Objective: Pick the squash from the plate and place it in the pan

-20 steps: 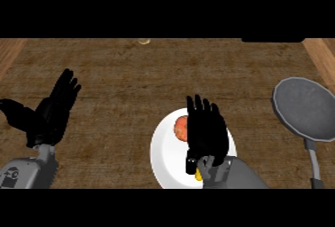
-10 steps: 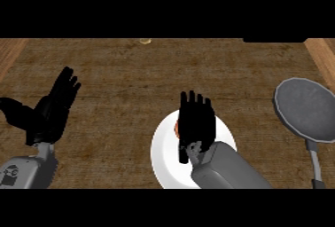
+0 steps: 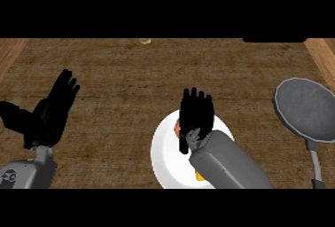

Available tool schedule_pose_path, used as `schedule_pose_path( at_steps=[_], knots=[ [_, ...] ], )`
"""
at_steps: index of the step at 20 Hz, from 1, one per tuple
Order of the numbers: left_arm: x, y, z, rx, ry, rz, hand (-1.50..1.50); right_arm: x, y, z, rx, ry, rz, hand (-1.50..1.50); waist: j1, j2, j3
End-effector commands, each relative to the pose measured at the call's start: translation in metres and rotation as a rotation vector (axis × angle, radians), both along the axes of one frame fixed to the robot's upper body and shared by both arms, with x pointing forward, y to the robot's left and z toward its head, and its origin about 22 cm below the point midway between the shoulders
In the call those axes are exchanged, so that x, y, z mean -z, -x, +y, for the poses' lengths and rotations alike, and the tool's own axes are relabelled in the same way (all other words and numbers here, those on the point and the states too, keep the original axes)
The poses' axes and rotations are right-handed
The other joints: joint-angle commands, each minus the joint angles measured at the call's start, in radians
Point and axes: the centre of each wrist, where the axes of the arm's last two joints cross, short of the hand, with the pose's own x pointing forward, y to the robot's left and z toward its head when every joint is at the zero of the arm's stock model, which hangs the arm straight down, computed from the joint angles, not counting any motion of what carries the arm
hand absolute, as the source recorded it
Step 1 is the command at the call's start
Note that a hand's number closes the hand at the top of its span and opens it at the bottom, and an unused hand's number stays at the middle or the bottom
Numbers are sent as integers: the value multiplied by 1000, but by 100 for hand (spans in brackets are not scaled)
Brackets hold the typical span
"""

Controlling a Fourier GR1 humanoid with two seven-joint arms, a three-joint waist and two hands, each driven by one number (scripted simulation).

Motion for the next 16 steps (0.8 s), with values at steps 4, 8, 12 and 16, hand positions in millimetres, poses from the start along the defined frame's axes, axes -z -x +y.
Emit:
schedule_pose_path(
  at_steps=[4,8,12,16],
  knots=[
    [-6,-8,-11,-15,-1,11,0,29,0,4,140,68,80,-150,-4,1,0],
    [-1,-5,-16,-3,3,3,0,42,-12,2,117,55,57,-150,-2,2,0],
    [10,-11,-1,3,4,2,0,38,-11,8,129,16,43,-150,-2,2,0],
    [11,3,5,19,10,9,0,57,-27,5,164,10,53,-150,21,6,0]
  ],
)
